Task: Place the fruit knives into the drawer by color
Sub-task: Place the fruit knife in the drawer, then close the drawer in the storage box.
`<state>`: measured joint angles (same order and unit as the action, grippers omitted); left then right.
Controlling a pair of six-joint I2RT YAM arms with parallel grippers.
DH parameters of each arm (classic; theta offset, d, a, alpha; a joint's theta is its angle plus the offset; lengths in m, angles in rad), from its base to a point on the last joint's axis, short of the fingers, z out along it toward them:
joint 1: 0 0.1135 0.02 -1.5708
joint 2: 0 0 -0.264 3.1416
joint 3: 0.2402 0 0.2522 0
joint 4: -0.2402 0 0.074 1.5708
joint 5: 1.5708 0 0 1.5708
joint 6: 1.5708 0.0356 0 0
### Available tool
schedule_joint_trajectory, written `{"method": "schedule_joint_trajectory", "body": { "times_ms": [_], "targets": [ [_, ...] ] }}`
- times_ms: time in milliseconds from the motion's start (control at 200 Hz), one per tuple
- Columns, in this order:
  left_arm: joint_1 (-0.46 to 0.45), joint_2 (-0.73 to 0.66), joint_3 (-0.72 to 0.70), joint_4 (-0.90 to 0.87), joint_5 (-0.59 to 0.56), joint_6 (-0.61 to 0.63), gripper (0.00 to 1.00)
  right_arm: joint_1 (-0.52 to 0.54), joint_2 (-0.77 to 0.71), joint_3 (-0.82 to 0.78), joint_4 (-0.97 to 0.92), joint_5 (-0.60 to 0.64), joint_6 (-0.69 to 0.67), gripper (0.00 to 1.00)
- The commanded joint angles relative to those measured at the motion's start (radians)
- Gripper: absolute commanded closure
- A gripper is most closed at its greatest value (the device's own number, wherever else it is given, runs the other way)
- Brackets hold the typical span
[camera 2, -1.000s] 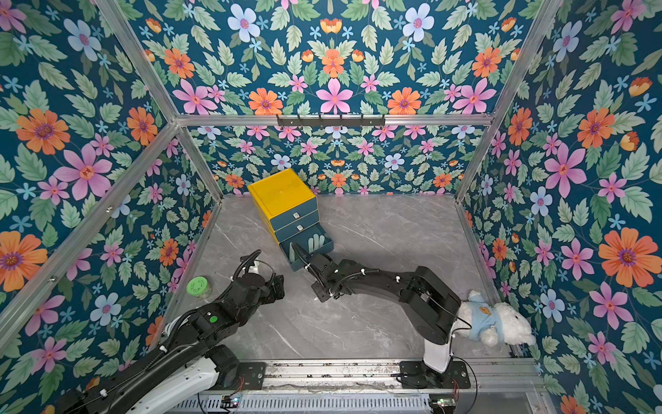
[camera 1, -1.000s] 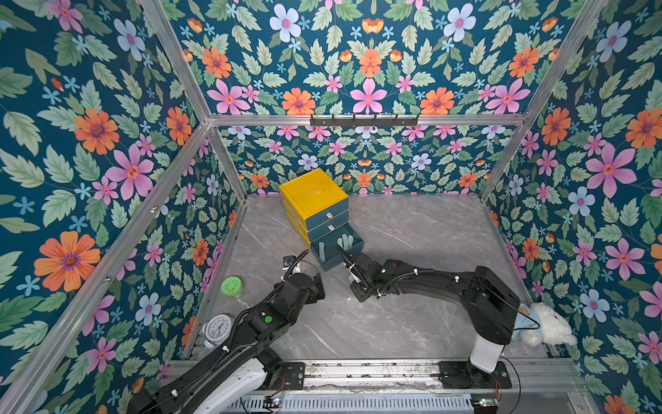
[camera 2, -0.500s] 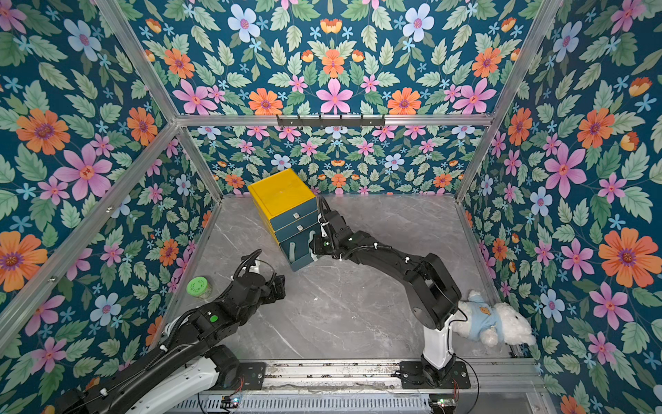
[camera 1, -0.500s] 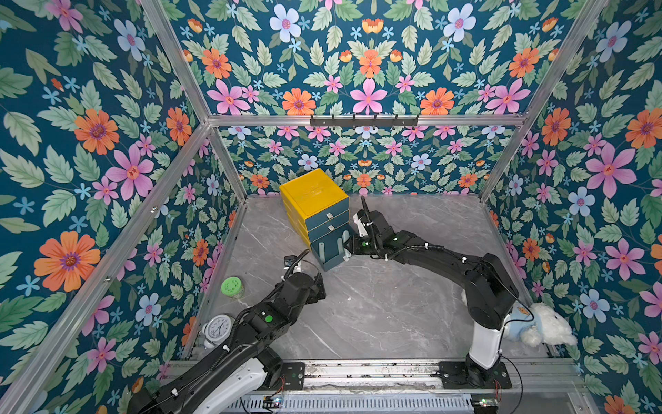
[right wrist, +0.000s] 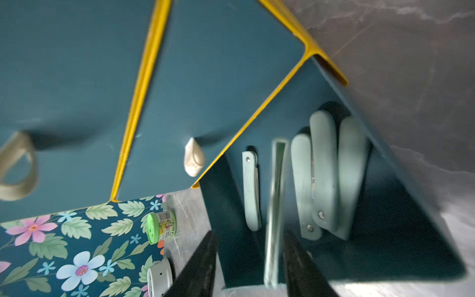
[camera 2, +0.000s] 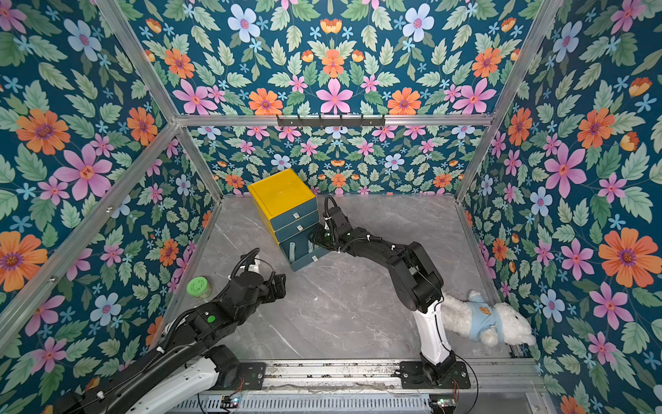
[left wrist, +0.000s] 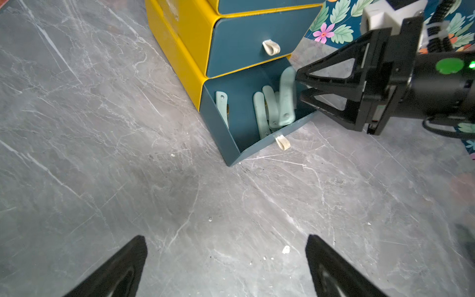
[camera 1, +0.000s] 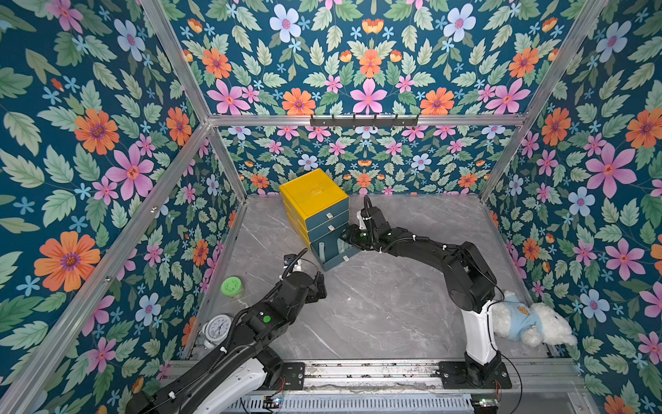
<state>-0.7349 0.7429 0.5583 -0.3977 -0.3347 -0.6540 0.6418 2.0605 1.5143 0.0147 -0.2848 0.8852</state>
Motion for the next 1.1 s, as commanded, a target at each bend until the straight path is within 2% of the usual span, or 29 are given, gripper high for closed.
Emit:
{"method": "schedule_joint_trajectory", "body": {
  "times_ms": [0, 195, 360, 580, 805, 1095],
  "targets": [
    [0.0, 0.009, 0.033, -0.007, -0.001, 0.0, 0.01, -0.002, -0.064, -0.039, 0.085, -0.014, -0.022, 0.54],
    [0.018, 0.1, 0.174, 0.013, 0.03, 0.057, 0.01, -0.001, -0.208, -0.21, 0.128, -0.019, -0.041, 0.52],
    [0.148, 0.272, 0.426, 0.078, 0.222, 0.135, 0.01, 0.001, -0.303, -0.379, 0.191, -0.035, -0.016, 0.54],
    [0.316, 0.569, 0.747, 0.185, 0.373, 0.174, 0.01, 0.001, -0.371, -0.544, 0.244, -0.022, 0.03, 0.57],
    [0.339, 0.84, 0.949, 0.192, 0.366, 0.208, 0.01, 0.002, -0.34, -0.574, 0.254, -0.008, 0.063, 0.6],
    [0.346, 0.982, 0.979, 0.164, 0.34, 0.214, 0.01, 0.002, -0.188, -0.496, 0.327, -0.028, 0.12, 0.61]
  ]
}}
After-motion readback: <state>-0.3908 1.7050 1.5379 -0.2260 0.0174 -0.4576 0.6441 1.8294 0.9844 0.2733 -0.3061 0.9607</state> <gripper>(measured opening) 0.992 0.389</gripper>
